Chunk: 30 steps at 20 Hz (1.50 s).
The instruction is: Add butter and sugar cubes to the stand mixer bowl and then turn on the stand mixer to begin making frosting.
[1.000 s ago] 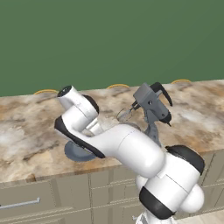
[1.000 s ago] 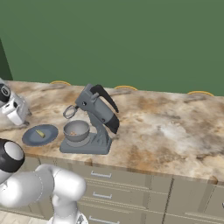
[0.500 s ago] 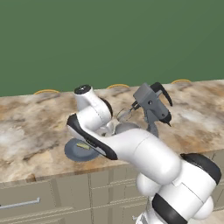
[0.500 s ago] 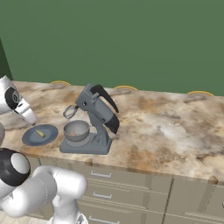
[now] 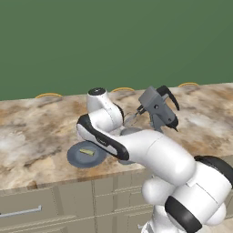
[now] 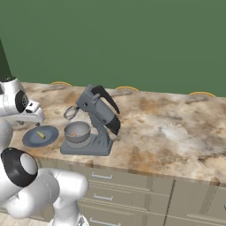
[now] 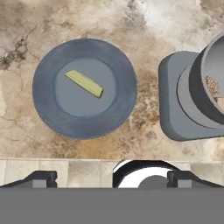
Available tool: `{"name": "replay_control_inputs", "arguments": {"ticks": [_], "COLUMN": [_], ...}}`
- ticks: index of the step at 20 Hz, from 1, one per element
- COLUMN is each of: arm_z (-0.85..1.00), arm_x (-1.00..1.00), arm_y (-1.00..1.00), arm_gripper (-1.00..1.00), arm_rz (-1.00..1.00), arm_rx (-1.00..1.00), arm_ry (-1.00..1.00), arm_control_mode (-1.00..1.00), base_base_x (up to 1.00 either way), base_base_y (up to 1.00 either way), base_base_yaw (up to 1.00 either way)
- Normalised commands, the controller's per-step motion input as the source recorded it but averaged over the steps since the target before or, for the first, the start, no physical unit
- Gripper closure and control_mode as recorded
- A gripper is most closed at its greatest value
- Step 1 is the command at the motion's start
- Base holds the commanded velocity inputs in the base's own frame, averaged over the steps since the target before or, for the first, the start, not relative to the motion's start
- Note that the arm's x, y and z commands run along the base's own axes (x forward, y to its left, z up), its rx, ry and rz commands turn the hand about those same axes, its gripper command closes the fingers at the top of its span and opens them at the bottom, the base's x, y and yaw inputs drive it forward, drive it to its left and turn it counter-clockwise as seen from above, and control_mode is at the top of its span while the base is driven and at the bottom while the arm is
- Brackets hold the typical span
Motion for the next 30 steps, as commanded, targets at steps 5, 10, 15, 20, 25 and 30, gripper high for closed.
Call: {"name": "replay_control_inputs", "arguments": {"ticks": [5,10,15,20,25,30], "arm_z": [-0.13,-0.19,-0.25,-0.18,-0.13,-0.27], "arm_x": [0.03,0.28,0.43,0.31,0.24,0.11], "arm_y": [0.32,0.46,0.3,0.11,0.0,0.0], "arm_gripper": [-1.0,-1.0,-1.0,-1.0,-1.0,-1.0], "arm_rz": [0.19,0.04,0.0,0.0,0.0,0.02], "arm_rx": [-0.05,-0.06,-0.07,-0.04,-0.01,-0.02], "arm_ry": [0.01,0.02,0.06,0.08,0.07,0.08], "arm_control_mode": [-1.0,-1.0,-1.0,-1.0,-1.0,-1.0], "base_base_x": [0.0,0.0,0.0,0.0,0.0,0.0], "base_base_y": [0.0,0.0,0.0,0.0,0.0,0.0], "base_base_yaw": [0.0,0.0,0.0,0.0,0.0,0.0]}}
